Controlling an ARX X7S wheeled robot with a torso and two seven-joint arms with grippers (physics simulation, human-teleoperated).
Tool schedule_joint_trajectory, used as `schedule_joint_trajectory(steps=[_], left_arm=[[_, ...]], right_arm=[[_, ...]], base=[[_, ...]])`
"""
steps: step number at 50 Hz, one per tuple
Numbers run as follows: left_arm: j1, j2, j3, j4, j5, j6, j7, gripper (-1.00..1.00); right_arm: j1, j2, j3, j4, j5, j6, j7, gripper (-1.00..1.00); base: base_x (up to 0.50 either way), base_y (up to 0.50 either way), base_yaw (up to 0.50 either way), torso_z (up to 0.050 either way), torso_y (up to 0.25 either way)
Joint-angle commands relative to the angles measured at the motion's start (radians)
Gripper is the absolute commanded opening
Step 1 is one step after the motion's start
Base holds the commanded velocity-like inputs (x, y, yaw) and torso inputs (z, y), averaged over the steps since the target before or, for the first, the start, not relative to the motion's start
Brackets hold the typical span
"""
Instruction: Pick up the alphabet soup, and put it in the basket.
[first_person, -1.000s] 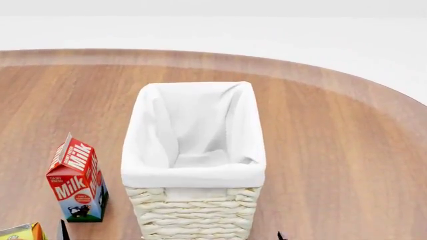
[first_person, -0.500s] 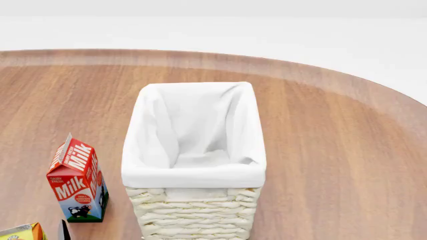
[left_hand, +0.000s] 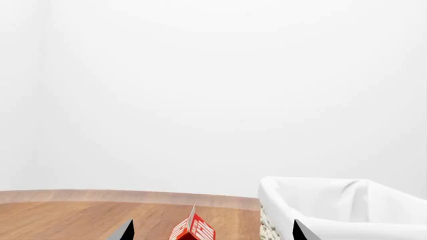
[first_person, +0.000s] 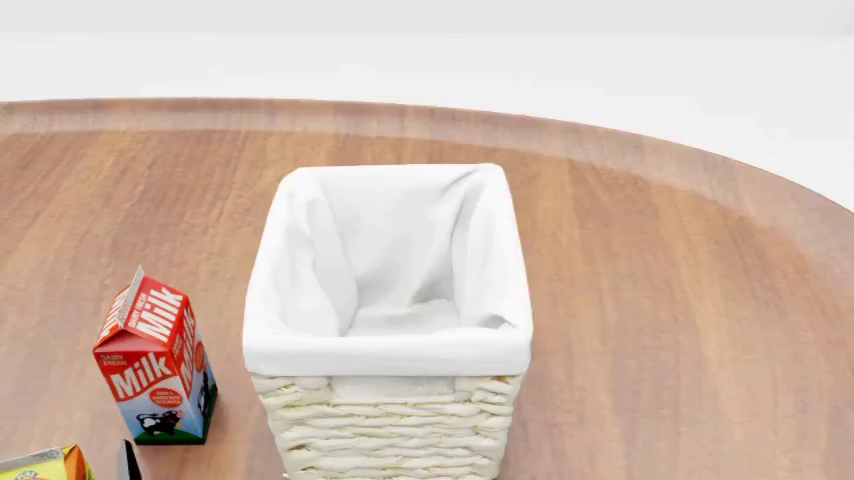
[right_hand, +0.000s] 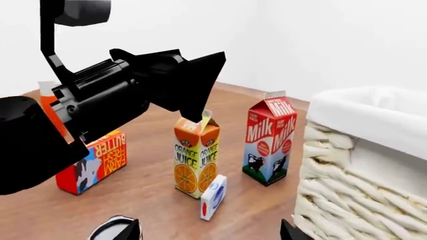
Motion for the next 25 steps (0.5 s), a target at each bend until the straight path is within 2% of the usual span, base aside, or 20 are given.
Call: schedule_joint_trajectory(steps=[1, 25], left_arm=[[-0.001, -0.002, 0.003, -0.001, -0.001, 0.002, -0.003, 1.00], [-0.007, -0.006, 0.011, -0.004, -0.002, -0.003, -0.008, 1.00]], right_arm=[[0.001, 0.015, -0.033, -0.010, -0.009, 0.009, -0.042, 1.00], [0.022, 0.011, -0.081, 0.000, -0.066, 0.057, -0.060, 1.00]], base=[[0.00, 0.00, 0.00, 0.000, 0.000], [0.00, 0.00, 0.00, 0.000, 0.000]])
